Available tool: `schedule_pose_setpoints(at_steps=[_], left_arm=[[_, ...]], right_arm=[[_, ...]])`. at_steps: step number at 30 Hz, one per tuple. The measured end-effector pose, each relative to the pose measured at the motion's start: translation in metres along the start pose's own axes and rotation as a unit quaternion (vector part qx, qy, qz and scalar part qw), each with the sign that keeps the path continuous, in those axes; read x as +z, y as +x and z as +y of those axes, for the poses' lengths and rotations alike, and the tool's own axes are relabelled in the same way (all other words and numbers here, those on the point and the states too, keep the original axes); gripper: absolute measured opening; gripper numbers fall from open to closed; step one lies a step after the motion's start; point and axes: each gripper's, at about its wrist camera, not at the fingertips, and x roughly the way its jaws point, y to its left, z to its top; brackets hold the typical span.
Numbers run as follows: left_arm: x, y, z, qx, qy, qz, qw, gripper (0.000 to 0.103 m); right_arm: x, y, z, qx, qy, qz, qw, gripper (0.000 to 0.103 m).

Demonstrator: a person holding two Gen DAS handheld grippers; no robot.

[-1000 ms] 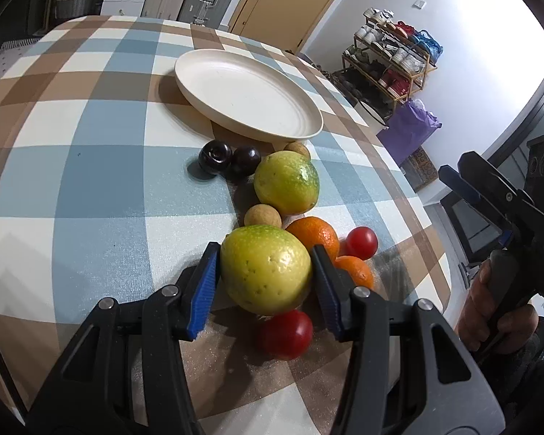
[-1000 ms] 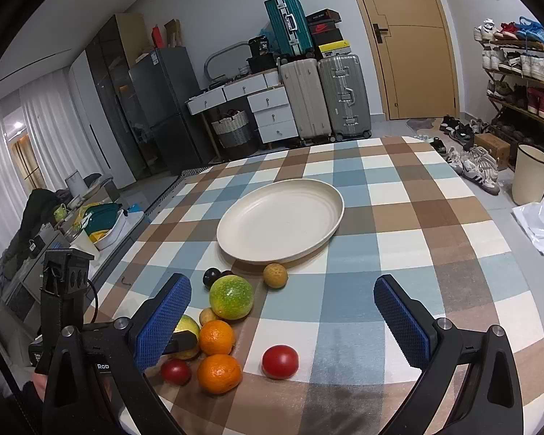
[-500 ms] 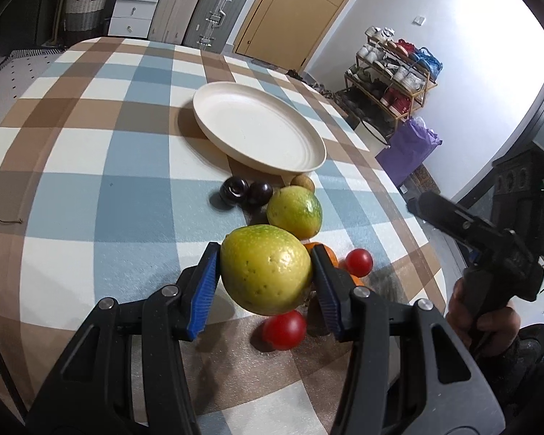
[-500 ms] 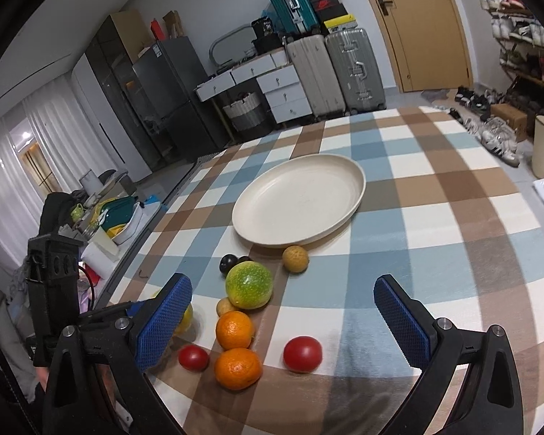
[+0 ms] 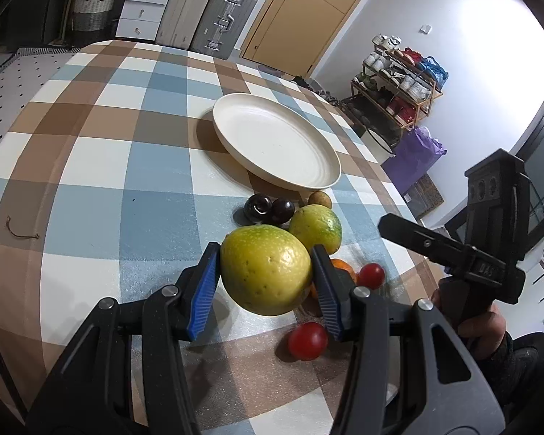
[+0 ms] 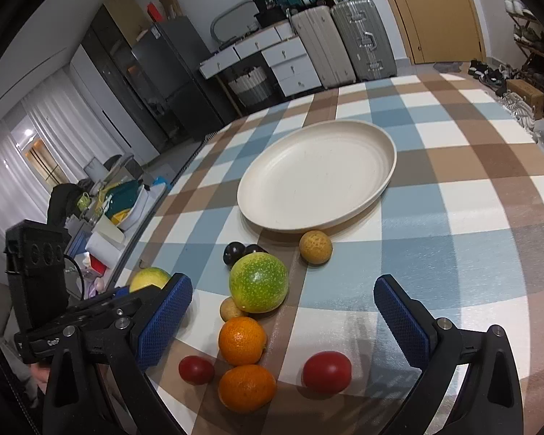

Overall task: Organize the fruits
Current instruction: 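Close the right tool on the green lime while the left tool holds the yellow citrus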

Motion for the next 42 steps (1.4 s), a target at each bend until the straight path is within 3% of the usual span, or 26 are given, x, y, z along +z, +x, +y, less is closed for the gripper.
schedule_pose_setpoints(at_steps=[19, 27, 29, 33, 35, 42], left_arm=[[0.005, 0.007, 0.01, 0.005, -0.005, 0.003, 1.0, 0.047], [0.005, 0.008, 0.01, 0.004, -0.007, 0.002, 1.0, 0.047], [0.005, 0.007, 0.009, 0.007, -0.007, 0.002, 1.0, 0.047], [0.006, 0.005, 0.007, 0.01, -0.009, 0.0, 0.9999, 0.047], [0.006, 0.004, 0.006, 0.012, -0.011, 0.001, 0.9999, 0.047], [0.007, -0.001, -0.002, 0.019, -0.005, -0.003, 0.9998, 0.047]], right_arm=[[0.008, 0.048, 0.009, 0.014, -0.003, 0.05, 0.999, 0.098], [0.005, 0.055, 0.011, 0.012, -0.003, 0.062, 0.998, 0.087], [0.004, 0.057, 0.01, 0.013, -0.001, 0.064, 0.998, 0.076], [0.002, 0.06, 0.008, 0.012, 0.003, 0.069, 0.998, 0.068], [0.001, 0.064, 0.007, 0.028, 0.006, 0.078, 0.997, 0.051], [-0.003, 0.059, 0.002, 0.045, 0.014, 0.071, 0.996, 0.049]])
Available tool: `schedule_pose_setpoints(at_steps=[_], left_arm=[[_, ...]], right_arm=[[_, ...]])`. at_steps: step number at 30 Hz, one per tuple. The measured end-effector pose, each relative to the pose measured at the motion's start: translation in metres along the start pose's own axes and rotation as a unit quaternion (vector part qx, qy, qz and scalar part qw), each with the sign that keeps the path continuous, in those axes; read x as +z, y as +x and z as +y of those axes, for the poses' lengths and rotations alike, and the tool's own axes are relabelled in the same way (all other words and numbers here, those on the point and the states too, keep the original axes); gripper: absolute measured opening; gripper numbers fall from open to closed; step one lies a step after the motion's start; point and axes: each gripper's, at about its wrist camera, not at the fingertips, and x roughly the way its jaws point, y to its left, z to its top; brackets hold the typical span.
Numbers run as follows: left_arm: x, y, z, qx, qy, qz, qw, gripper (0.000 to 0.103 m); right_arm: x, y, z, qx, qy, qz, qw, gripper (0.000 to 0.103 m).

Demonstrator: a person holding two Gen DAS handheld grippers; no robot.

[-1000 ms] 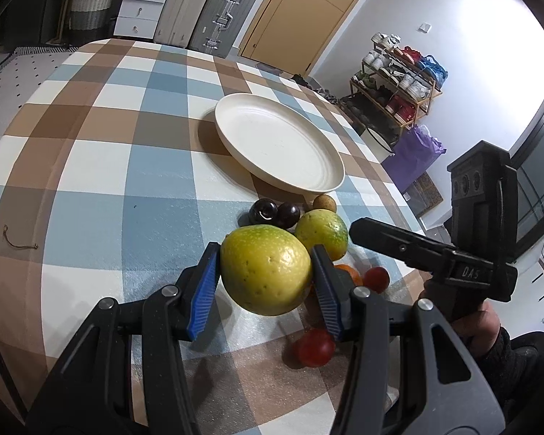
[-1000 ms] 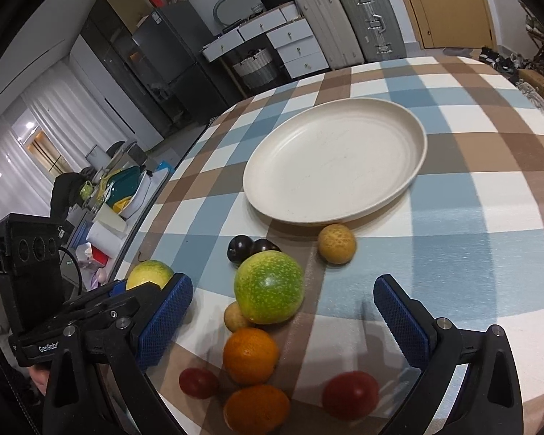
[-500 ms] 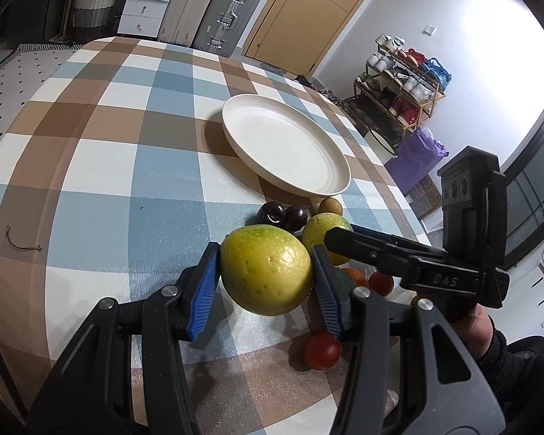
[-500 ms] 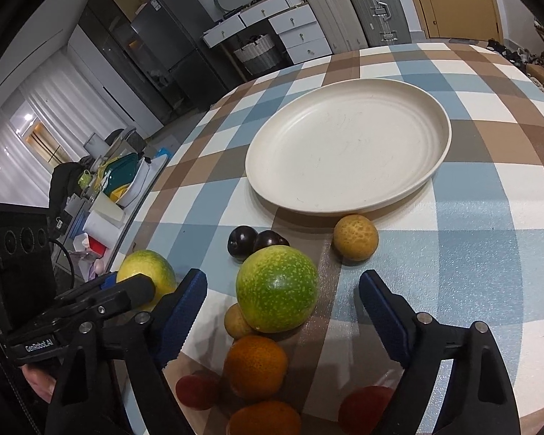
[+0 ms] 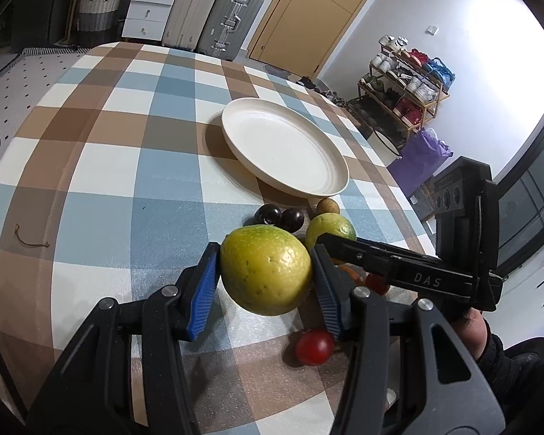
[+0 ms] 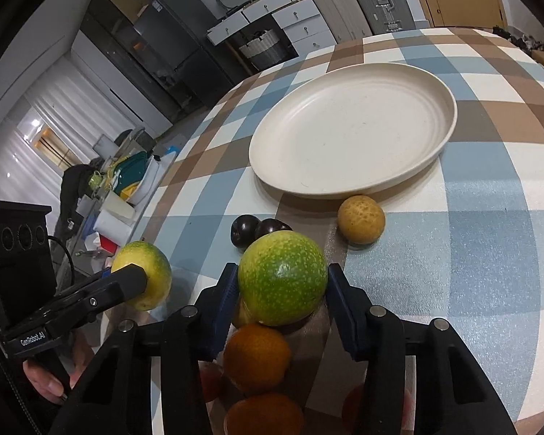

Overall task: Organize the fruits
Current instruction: 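Close the right tool on the green lime while the left tool holds the yellow citrus, then carry both fruits onto the cream plate and open both tools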

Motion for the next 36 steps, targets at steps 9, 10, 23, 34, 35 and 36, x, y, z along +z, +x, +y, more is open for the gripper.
schedule_pose_setpoints(at_steps=[9, 10, 23, 34, 35, 36], left_arm=[[0.008, 0.003, -0.015, -0.005, 0.002, -0.002, 1.0, 0.047], [0.01, 0.003, -0.017, -0.004, 0.005, -0.003, 1.0, 0.047], [0.042, 0.018, -0.033, -0.001, 0.009, 0.001, 1.0, 0.047], [0.084, 0.042, -0.046, -0.002, 0.021, 0.002, 0.9998, 0.047], [0.089, 0.044, -0.046, -0.003, 0.021, 0.003, 0.9998, 0.047], [0.094, 0.047, -0.047, -0.004, 0.021, 0.004, 0.9998, 0.047]], right_arm=[[0.0, -0.027, 0.0, 0.007, -0.012, -0.032, 0.999, 0.049], [0.0, -0.03, 0.0, 0.008, -0.015, -0.035, 0.999, 0.049], [0.018, -0.057, -0.007, 0.032, -0.019, -0.064, 0.997, 0.049], [0.052, -0.067, -0.011, 0.043, -0.057, -0.088, 0.994, 0.049], [0.055, -0.067, -0.011, 0.043, -0.059, -0.088, 0.993, 0.049], [0.06, -0.067, -0.012, 0.043, -0.061, -0.089, 0.993, 0.049]])
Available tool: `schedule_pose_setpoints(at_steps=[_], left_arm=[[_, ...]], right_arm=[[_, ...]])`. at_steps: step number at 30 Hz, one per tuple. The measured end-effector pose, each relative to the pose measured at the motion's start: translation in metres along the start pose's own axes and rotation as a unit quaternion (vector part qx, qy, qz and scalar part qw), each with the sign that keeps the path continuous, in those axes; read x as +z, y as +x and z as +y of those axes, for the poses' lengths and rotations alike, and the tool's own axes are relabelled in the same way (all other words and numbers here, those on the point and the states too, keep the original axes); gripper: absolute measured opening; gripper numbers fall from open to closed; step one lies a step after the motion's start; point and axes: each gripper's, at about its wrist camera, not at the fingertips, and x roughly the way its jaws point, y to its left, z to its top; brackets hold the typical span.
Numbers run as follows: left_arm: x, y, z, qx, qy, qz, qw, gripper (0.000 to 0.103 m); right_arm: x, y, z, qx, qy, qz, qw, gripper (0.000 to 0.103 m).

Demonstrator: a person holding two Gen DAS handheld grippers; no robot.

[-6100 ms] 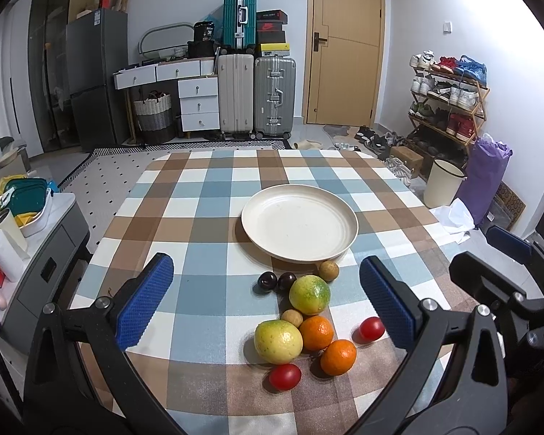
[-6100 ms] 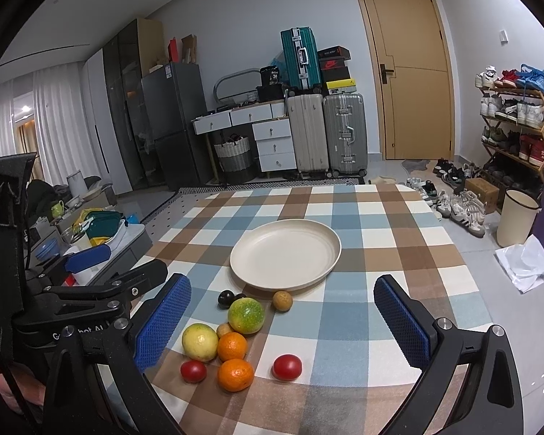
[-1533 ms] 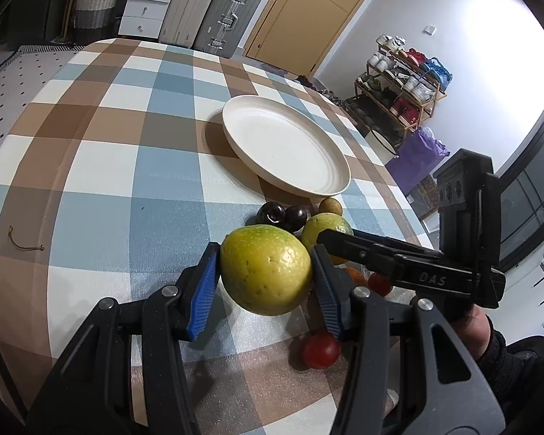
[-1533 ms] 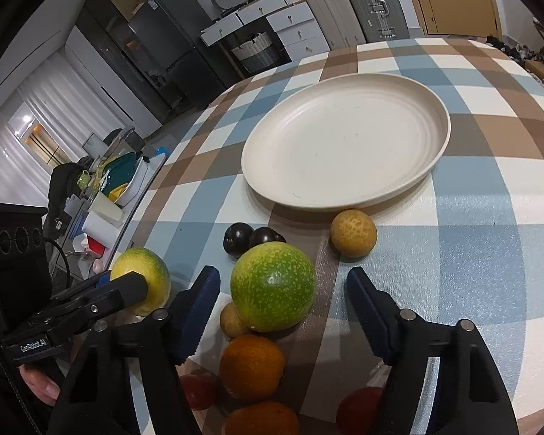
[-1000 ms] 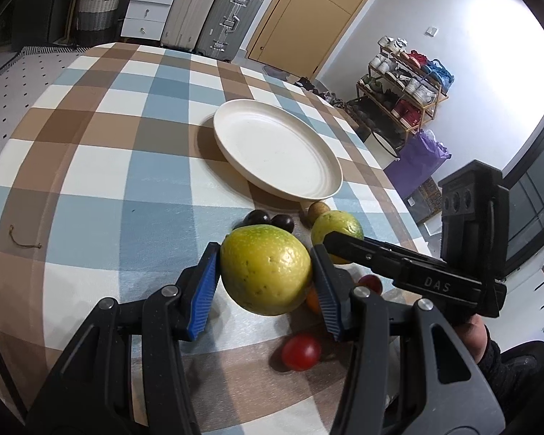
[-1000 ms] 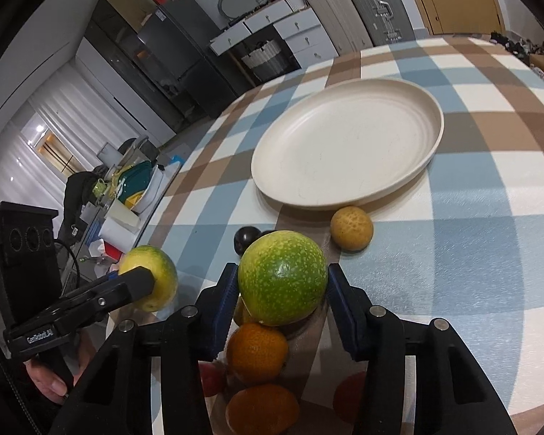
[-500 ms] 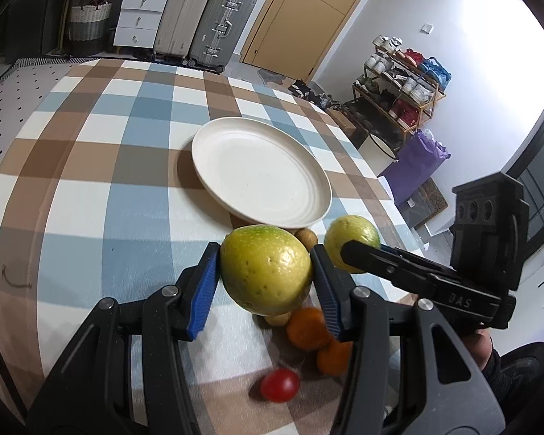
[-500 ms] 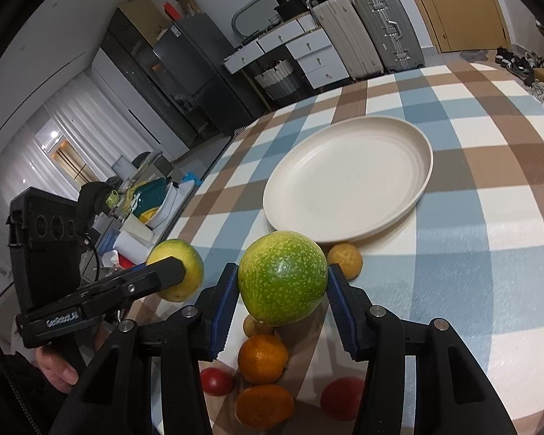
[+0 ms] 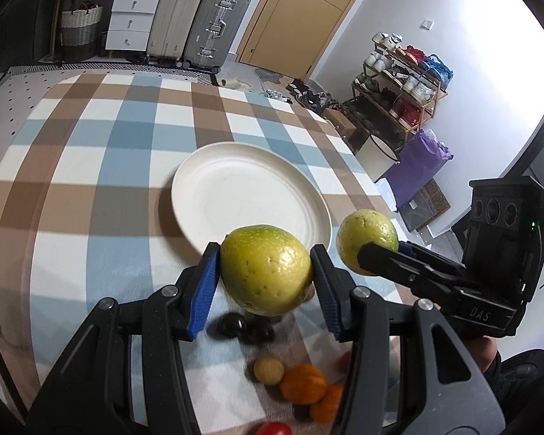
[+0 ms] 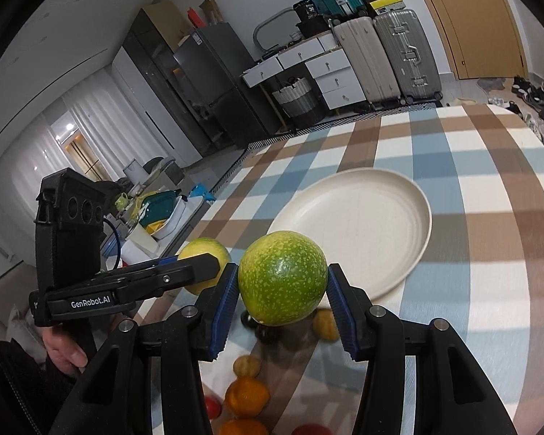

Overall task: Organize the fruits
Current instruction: 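Carry both fruits onto the cream plate and open both tools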

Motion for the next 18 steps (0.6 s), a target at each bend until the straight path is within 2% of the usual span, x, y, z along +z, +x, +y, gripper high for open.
schedule_pose_setpoints(at_steps=[12, 18], left_arm=[[0.046, 0.04, -0.002, -0.008, 0.003, 0.015, 0.9999, 0.047], [0.059, 0.065, 0.005, -0.012, 0.002, 0.023, 0.9997, 0.047]], right_arm=[[0.034, 0.022, -0.017, -0.012, -0.012, 0.009, 1.0, 0.049], [0.042, 0.041, -0.035, -0.016, -0.004, 0.029, 0.999, 0.049]])
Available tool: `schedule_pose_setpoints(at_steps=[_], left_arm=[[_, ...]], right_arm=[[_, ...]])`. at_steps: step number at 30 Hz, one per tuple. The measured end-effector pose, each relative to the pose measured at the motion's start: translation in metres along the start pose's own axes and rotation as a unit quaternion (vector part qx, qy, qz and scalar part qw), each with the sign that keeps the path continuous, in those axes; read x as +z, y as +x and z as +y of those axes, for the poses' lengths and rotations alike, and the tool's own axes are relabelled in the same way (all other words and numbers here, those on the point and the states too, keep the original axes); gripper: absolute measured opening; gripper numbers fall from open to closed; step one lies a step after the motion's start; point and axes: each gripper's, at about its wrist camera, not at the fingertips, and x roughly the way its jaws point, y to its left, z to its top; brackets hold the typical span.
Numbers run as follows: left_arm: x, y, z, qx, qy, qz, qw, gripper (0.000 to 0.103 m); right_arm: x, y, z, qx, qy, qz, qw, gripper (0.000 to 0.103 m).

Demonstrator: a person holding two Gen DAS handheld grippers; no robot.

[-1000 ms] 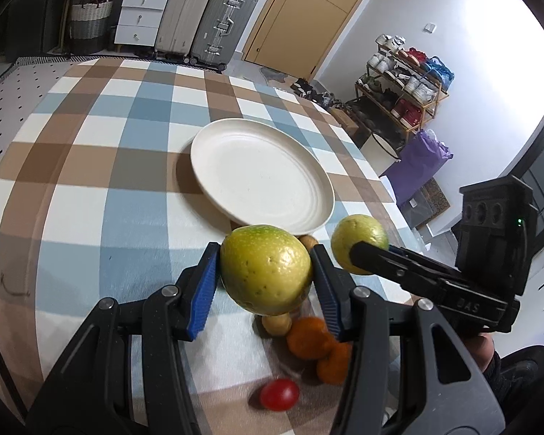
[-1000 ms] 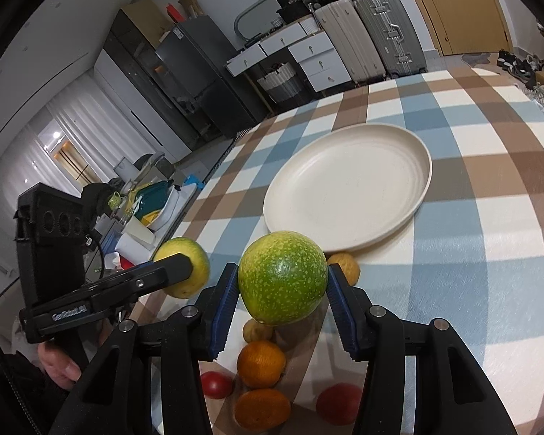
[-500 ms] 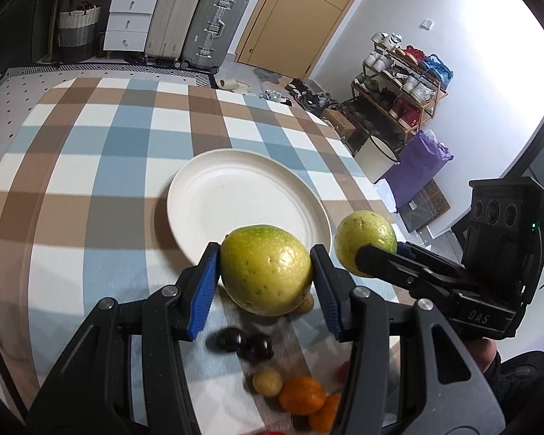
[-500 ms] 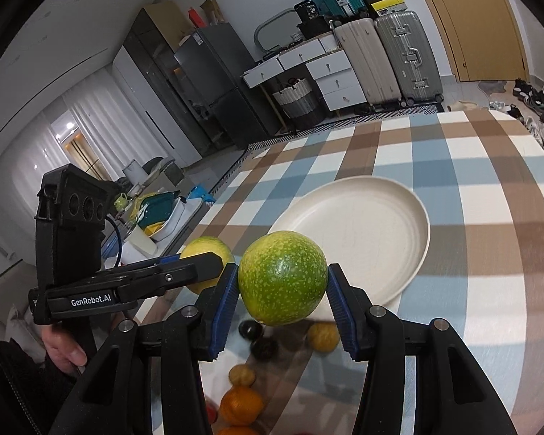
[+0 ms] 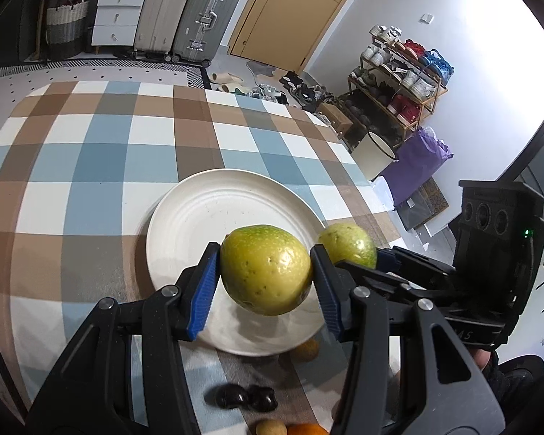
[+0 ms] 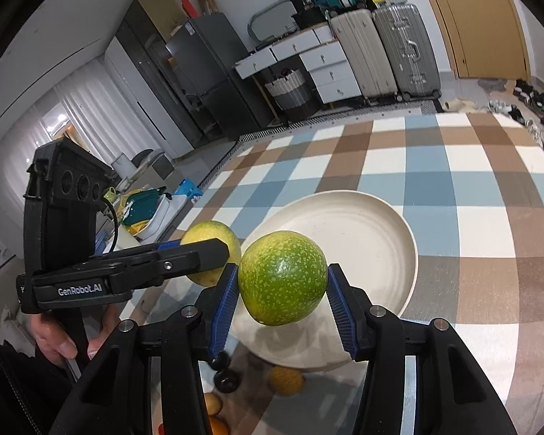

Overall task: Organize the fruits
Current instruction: 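Carry both fruits onto the cream plate and open both tools, then withdraw both tools from the plate back toward the fruits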

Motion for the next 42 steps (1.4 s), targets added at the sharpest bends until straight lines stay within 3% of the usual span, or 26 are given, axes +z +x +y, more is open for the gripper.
schedule_pose_setpoints(at_steps=[14, 16, 20, 29, 42], left_arm=[[0.009, 0.054, 0.011, -0.011, 0.003, 0.035, 0.9993, 0.047], [0.01, 0.057, 0.011, 0.001, 0.003, 0.034, 0.9994, 0.047], [0.012, 0.05, 0.009, 0.008, 0.004, 0.014, 0.9999, 0.048], [0.006, 0.034, 0.005, 0.016, 0.0, 0.011, 0.9998, 0.048], [-0.038, -0.034, -0.013, 0.029, 0.013, -0.022, 0.9993, 0.048]], right_arm=[[0.002, 0.04, -0.026, -0.016, 0.007, 0.035, 0.999, 0.05], [0.001, 0.042, -0.029, -0.02, 0.009, 0.035, 0.999, 0.05], [0.0, 0.039, -0.031, -0.02, 0.008, 0.032, 0.999, 0.053], [0.001, 0.01, -0.026, -0.025, 0.011, -0.005, 1.0, 0.06], [-0.012, -0.043, 0.008, -0.031, 0.0, -0.066, 0.997, 0.075]])
